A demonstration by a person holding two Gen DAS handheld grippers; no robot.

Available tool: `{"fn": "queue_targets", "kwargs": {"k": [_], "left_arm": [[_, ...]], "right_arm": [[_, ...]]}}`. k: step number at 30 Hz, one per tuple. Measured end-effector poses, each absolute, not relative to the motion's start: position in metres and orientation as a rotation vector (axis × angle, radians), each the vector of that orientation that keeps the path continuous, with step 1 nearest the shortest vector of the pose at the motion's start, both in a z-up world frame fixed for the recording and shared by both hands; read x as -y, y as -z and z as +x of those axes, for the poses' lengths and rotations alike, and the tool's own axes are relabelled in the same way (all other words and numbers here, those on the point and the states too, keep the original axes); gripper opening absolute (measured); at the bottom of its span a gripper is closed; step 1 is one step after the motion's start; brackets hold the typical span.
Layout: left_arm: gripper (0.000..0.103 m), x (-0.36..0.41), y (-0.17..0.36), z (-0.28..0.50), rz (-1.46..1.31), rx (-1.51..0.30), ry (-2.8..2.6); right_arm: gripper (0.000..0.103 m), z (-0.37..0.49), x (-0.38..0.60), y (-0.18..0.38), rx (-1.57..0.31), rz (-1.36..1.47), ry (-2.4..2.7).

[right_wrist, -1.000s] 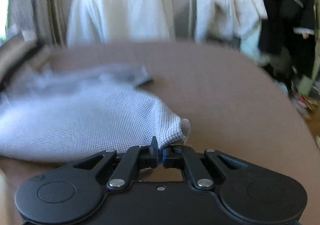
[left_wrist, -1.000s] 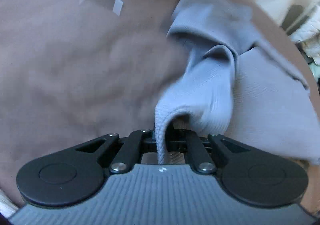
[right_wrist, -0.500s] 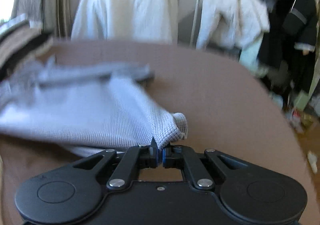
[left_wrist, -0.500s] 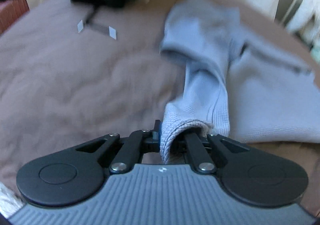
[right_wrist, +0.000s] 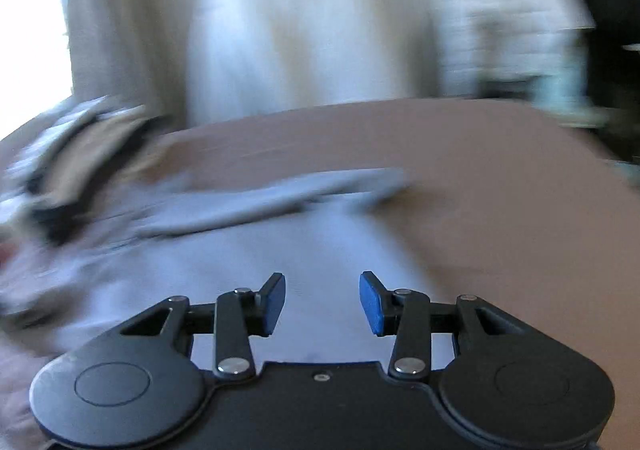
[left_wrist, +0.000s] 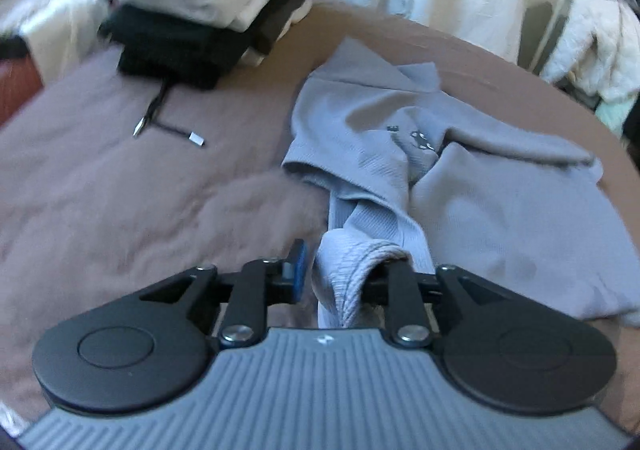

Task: Fold clothes

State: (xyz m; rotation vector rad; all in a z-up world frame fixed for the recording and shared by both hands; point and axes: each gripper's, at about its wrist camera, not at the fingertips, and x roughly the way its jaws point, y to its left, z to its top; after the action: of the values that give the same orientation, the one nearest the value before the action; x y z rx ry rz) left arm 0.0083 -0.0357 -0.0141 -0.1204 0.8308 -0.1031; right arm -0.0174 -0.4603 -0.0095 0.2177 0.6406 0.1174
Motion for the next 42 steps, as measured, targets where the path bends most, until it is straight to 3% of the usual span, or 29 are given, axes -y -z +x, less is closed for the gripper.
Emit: {"fn": "queue_targets", "kwargs": {"k": [8,10,14,15,17,18,42], "left_arm": [[0.026,0.032,0.041,0.015,-0.101,-0.904,0.073],[0.026,0.025,0.044,0.017,-0.128,-0.911,0.069],[0.026,0.02,0.051,0.021,-0.165,-0.928,0.069],[0.026,0.019,0.054,0.021,-0.165,-0.935,0.068],[0.026,0.02,0.056,0.02,-0.167,-0.947,0.066],[0.026,0.02,0.057,0.02,-0.169,-0.952,0.065],[0.026,0.016,0.06,0.018,-0.167,-0.962,0.026]], "right_arm": [[0.048,0.117,0.349,0.072,-0.739,0.171,-0.409],[0.054,0.133,0.334,0.082,-0.778,0.186,-0.396],[0.052,0.148,0.322,0.1,-0.803,0.149,-0.282],[0.047,0.148,0.319,0.103,-0.792,0.129,-0.266],[0.002,0.146,0.312,0.103,-0.775,0.048,-0.233],[0.001,0.146,0.312,0.102,-0.773,0.033,-0.235],[0.0,0.084,0.443,0.059,-0.62,0.188,0.01]]}}
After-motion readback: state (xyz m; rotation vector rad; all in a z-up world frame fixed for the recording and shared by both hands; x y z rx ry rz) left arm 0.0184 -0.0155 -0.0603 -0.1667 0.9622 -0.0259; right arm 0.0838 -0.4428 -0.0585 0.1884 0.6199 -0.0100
